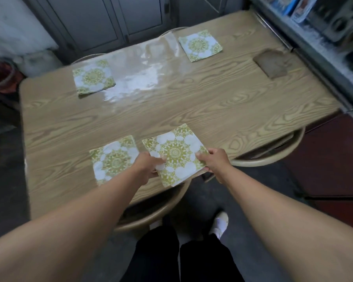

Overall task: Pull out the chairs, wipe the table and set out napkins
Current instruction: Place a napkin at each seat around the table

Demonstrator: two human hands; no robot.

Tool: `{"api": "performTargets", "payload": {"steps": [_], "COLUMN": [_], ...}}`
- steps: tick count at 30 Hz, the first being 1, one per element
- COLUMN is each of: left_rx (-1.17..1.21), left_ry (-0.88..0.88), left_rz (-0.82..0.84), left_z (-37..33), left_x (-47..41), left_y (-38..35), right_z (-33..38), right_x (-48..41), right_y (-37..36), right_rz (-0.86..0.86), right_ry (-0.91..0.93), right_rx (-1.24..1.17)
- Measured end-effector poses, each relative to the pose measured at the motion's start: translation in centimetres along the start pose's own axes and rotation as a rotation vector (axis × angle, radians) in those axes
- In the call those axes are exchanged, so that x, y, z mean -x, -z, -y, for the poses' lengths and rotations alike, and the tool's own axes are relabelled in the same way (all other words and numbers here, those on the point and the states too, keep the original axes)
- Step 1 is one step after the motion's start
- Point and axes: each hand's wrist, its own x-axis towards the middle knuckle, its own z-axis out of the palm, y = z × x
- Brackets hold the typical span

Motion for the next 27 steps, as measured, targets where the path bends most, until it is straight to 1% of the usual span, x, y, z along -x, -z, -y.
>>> {"api": "performTargets", "payload": {"steps": [5, 8, 12, 19, 22, 27], "left_rx": [0.052, 0.085, 0.121, 0.117, 0.089, 0.06], "left_ry": [-0.001, -0.041, -0.073, -0.093, -0.098, -0.085], "left_rz": [0.09, 0.128, 0.086, -0.02, -0.041, -0.051], "left_z": [-0.9, -1.9, -3.1, -5.7, -6.8, -9.2], "left_x": [0.7, 0.9, 1.1, 0.4, -0.9, -3.9], "left_y": [-8.1, -12.5, -16.5, -19.7, -20.8, -23.8], "right_z": [0.6, 1.0, 1.9, 2.9, 3.6, 4.9], "right_x": [-1.4, -2.7, -4.0, -6.6, -8.0, -10.7], "right_y": [7.7, 11.7, 15.5, 19.1, 20.2, 23.3], "right_rz": [-0.005, -0.018, -0.037, -0.063, -0.073, -0.162], "right_ry": [0.021, 0.023, 0.013, -0.017, 0.008, 0.055], "right_rx": [0.012, 0.019, -0.003, 0.006, 0.075, 0.245]}}
